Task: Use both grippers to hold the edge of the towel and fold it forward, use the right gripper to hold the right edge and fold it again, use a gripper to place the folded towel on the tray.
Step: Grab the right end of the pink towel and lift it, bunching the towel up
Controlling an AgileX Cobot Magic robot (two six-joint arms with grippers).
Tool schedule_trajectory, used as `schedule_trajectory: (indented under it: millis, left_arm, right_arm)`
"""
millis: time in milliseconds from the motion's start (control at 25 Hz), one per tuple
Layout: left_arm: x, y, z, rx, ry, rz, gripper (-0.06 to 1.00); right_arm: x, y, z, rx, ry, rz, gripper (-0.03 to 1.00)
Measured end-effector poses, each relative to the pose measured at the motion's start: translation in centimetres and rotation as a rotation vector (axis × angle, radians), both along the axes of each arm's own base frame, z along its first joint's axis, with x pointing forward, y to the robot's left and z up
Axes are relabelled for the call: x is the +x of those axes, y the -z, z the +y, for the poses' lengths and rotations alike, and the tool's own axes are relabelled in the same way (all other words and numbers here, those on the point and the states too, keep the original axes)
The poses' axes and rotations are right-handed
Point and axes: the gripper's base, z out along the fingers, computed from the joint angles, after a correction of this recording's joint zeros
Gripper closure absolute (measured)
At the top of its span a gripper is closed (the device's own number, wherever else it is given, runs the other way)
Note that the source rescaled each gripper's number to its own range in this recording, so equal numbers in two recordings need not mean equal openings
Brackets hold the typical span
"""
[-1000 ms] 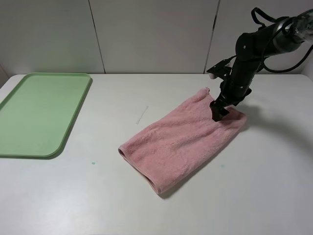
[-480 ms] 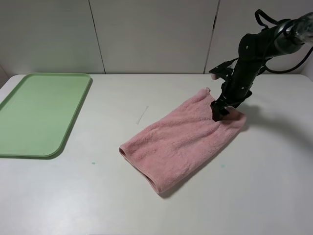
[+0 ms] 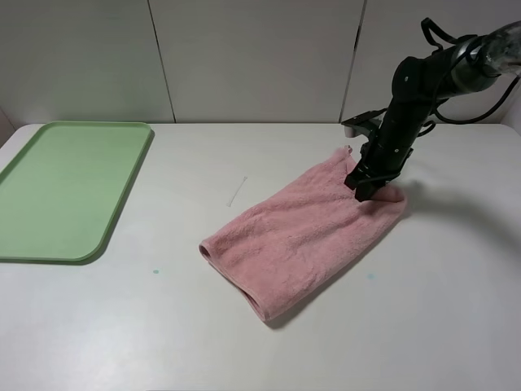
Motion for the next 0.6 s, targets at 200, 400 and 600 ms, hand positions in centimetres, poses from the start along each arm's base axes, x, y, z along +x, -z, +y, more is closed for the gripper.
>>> schedule_trajectory:
  millis: [200, 400, 600]
  left_arm:
    - [0.0, 0.0, 0.0, 0.0, 0.0, 0.0, 0.02]
    - [0.0, 0.0, 0.0, 0.0, 0.0, 0.0, 0.02]
    - [0.0, 0.0, 0.0, 0.0, 0.0, 0.0, 0.02]
  right_arm:
    - [0.1, -0.5, 0.0, -0.006, -0.004, -0.013, 0.89]
    - [1.0, -1.8, -0.8, -0.059, -0.013, -0.025, 0.89]
    - [2.0, -5.2, -1.0, -0.08, -0.022, -0.064, 0.89]
